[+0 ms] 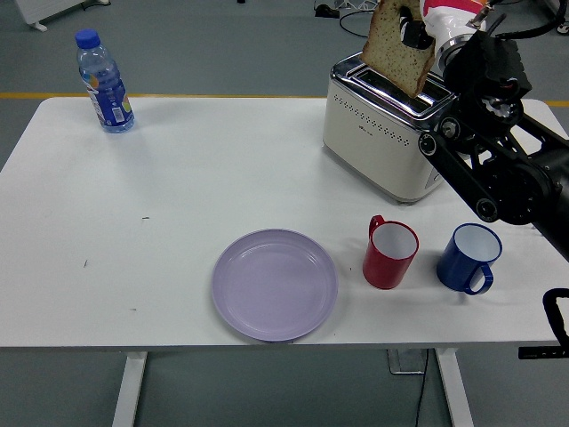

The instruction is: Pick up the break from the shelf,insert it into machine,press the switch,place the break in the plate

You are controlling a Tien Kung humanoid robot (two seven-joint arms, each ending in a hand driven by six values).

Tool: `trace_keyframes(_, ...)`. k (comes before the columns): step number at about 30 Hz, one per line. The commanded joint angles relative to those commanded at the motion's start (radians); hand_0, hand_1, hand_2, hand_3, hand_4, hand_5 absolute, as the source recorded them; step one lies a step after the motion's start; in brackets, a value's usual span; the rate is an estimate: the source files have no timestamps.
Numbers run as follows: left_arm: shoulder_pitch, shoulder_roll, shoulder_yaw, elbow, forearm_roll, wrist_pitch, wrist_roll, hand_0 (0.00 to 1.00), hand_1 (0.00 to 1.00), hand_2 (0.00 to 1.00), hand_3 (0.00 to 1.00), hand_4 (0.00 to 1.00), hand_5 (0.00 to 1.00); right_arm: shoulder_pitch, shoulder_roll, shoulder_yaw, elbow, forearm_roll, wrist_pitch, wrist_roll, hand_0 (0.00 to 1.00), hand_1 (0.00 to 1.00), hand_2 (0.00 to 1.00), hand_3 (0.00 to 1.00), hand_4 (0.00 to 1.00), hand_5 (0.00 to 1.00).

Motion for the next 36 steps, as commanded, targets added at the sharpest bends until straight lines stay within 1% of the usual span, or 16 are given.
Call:
trace_keyframes(10, -0.005, 0.000, 0.005, 0.000, -0.002, 0.003, 0.000, 0.630, 0.476, 0.480, 0.519, 0.278, 0.817, 0.007, 0.025, 0.002, -0.066, -0.028, -0.013, 0.030, 0.189, 0.273, 0.356, 0.463, 0.417, 0.002)
trace_keyframes(16, -0.007, 0.000, 0.004, 0.000, -0.002, 0.006, 0.000, 0.630, 0.474, 0.475, 0.518, 0.277, 0.814, 0.008, 0.030, 0.005, -0.091, -0.071, -0.009, 0.073, 0.192, 0.271, 0.355, 0.461, 0.424, 0.002)
trace_keyframes(36, -0.013, 0.000, 0.007, 0.000, -0.006, 0.012, -0.002, 0.628, 0.472, 0.466, 0.513, 0.277, 0.808, 0.010, 0.056, 0.003, -0.184, -0.100, -0.021, 0.106, 0.195, 0.273, 0.356, 0.464, 0.413, 0.002)
